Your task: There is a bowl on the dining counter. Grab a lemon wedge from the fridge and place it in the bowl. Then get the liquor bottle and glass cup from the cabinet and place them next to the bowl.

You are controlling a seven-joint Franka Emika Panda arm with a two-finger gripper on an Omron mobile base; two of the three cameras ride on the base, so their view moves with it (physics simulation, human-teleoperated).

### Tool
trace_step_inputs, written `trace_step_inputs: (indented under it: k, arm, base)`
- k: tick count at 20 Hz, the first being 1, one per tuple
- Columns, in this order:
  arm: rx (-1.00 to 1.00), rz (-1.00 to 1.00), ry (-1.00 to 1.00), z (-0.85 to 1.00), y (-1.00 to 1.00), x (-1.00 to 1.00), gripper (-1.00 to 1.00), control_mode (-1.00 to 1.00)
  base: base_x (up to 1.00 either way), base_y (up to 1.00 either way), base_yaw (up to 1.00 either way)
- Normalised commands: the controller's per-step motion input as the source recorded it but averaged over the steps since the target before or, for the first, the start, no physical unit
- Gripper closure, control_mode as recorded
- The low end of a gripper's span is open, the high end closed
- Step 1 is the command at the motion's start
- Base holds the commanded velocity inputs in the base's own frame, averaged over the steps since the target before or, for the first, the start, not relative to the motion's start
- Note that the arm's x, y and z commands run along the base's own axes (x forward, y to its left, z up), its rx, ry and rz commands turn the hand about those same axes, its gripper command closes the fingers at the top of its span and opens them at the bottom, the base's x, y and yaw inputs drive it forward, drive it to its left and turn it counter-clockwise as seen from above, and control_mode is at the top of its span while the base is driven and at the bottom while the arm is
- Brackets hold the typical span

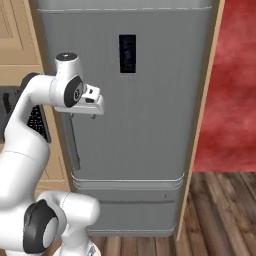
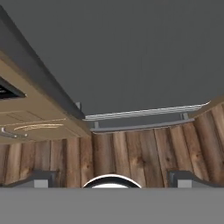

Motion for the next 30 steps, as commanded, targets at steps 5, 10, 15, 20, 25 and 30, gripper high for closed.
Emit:
trace_step_inputs:
  k: [5,10,15,20,25,30]
  arm:
    - [0.0,0.0,0.0,0.0,0.0,0.0,-1.0,1.0]
    - [0.0,0.0,0.0,0.0,0.0,0.0,-1.0,1.0]
    - [0.0,0.0,0.0,0.0,0.0,0.0,-1.0,1.0]
    - [0.0,0.0,0.0,0.0,0.0,0.0,-1.0,1.0]
    - [0.0,0.0,0.0,0.0,0.0,0.0,-1.0,1.0]
    - [-0.01,-0.02,0.0,-0.08,0.01,0.21,-1.0,-1.0]
  base:
    - [-0.05,0.73,-0.35]
    - [0.0,0.63,-0.33]
    - [0.0,0.62,-0.37]
    - [-0.02,0.51,-0.34]
    - [0.01,0.53,-0.33]
    - [0.16,0.18,-0.12]
